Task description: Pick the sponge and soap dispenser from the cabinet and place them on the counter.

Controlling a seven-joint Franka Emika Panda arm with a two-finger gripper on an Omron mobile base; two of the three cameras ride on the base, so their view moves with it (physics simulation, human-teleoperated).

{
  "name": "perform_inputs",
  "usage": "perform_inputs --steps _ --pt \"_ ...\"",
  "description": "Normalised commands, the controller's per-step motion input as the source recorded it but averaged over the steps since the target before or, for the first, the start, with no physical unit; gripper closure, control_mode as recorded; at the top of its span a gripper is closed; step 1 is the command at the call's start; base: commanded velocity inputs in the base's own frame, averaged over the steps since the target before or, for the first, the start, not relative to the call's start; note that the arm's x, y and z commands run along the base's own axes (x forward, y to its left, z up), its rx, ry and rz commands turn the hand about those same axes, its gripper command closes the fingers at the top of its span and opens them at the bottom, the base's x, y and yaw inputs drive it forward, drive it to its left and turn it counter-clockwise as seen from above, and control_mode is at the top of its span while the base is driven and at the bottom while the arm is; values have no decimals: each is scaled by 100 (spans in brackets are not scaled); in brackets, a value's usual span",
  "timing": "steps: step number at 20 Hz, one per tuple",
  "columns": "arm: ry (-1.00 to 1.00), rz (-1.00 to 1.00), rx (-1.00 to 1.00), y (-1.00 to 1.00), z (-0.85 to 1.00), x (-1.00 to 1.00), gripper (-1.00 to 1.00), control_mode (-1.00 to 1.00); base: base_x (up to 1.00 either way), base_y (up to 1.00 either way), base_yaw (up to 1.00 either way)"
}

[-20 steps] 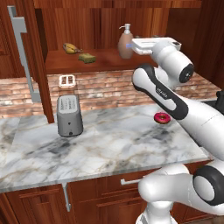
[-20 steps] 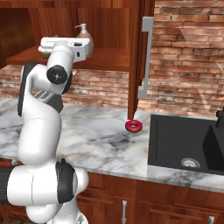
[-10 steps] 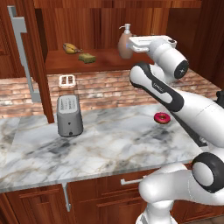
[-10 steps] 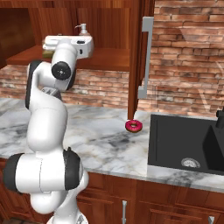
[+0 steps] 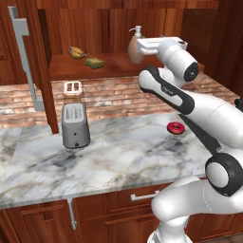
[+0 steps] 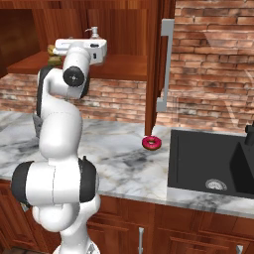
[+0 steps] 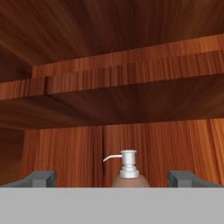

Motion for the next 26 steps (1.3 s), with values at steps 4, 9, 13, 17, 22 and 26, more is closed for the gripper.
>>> perform_inputs --steps 4,9,13,17,22,26 --pt "0 0 -1 0 -3 23 -100 -100 0 0 0" --pt "0 0 -1 0 -3 18 -100 -100 0 0 0" --pt "0 0 -1 0 -2 19 -100 -100 0 0 0" --pt "0 0 -1 0 0 25 -100 -100 0 0 0" --pt "0 0 -2 0 0 29 -100 -100 0 0 0" --pt "0 0 -1 0 0 26 -100 -100 0 0 0"
